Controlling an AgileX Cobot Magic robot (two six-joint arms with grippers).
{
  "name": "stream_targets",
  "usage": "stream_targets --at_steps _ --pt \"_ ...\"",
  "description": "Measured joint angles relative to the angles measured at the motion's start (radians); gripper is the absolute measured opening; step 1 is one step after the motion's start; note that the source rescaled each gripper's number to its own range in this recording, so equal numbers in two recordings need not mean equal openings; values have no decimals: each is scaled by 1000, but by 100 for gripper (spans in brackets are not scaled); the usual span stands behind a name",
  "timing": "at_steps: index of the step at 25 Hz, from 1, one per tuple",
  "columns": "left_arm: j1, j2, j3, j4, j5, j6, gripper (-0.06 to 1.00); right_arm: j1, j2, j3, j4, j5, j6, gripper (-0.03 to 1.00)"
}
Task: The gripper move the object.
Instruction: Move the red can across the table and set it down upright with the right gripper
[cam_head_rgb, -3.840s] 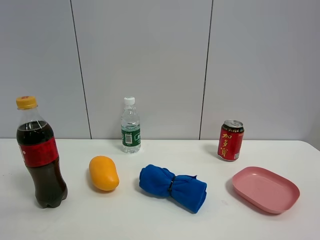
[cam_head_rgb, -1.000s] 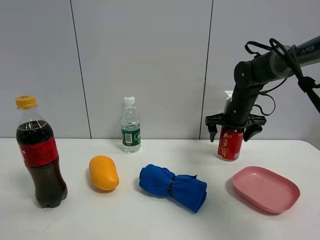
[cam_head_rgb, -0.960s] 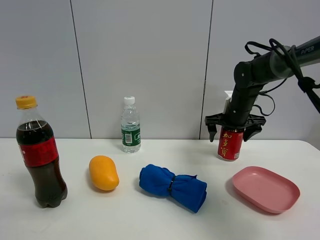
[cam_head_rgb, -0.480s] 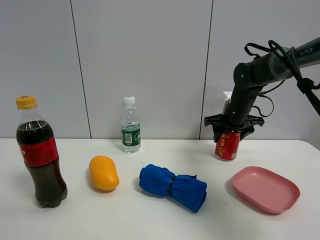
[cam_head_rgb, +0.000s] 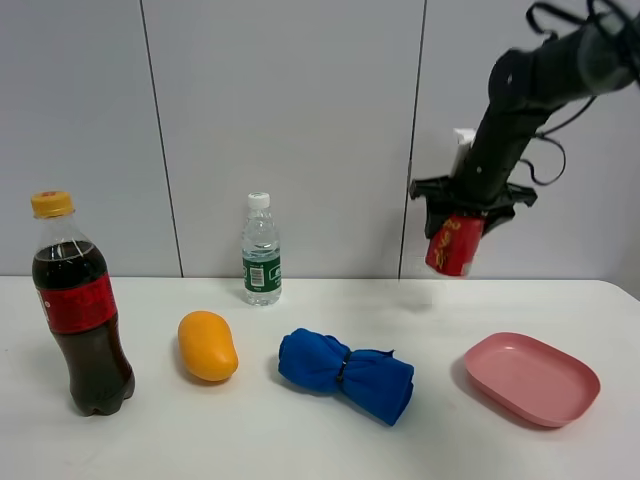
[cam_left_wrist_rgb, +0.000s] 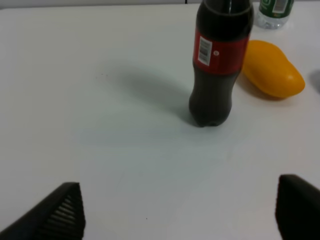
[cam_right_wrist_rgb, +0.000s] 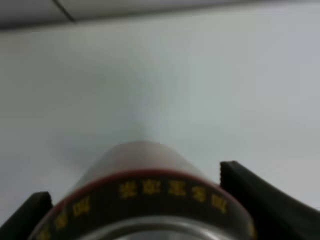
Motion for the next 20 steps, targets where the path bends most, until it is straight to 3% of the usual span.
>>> stream_targets --at_steps 5,10,13,20 --pt "0 0 0 0 0 0 100 65 -158 0 232 32 -366 0" --pt "0 0 0 0 0 0 100 183 -210 0 417 145 -753 0" --pt "0 0 0 0 0 0 100 276 -210 0 427 194 -837 0" --pt "0 0 0 0 0 0 100 472 -191 0 425 199 -913 0"
